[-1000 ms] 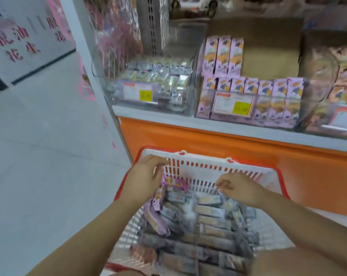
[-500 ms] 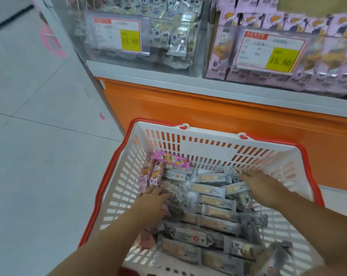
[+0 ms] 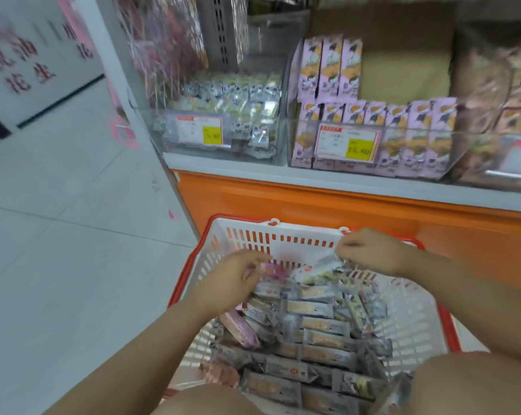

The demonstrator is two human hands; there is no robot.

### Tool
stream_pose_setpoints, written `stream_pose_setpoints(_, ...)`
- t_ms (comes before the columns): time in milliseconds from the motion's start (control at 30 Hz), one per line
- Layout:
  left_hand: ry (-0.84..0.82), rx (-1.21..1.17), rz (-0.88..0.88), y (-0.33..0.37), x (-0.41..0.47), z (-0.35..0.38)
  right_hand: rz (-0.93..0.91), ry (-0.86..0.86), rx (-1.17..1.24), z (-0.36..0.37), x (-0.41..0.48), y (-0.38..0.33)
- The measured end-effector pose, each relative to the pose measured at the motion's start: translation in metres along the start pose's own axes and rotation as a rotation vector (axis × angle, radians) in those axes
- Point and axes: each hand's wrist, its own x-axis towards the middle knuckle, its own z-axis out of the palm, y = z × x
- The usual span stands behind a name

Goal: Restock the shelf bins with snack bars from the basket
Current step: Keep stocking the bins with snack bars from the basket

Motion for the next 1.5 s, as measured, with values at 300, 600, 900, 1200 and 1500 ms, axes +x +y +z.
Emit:
stream_pose_setpoints(300,0.499,-0.444,0.195,0.094,-0.071,-0.081,-0.107,0.079,0.409,-0.059,-0.067,-0.124)
stream_pose_setpoints(600,0.907,-0.950,0.009,0.113,-0.100,-0.114,-0.147,0.182,0.994,-0.042,-0.081,-0.199)
stream_pose_setpoints(900,0.813,-0.954,0.063,0.123,-0.066,-0.125,-0.217,0.158,1.033,-0.025,-0.054,-0.210)
stream_pose_setpoints(1200,0.669,-0.816,0.051,0.127,0.024,-0.160,-0.291,0.671,0.439,-0.065,-0.021,-0.176)
stream_pose_setpoints(1500,0.326,-0.339,-0.180,0.137,0.128,-0.184,-0.244,0.785,0.058,-0.061,0.006,-0.135)
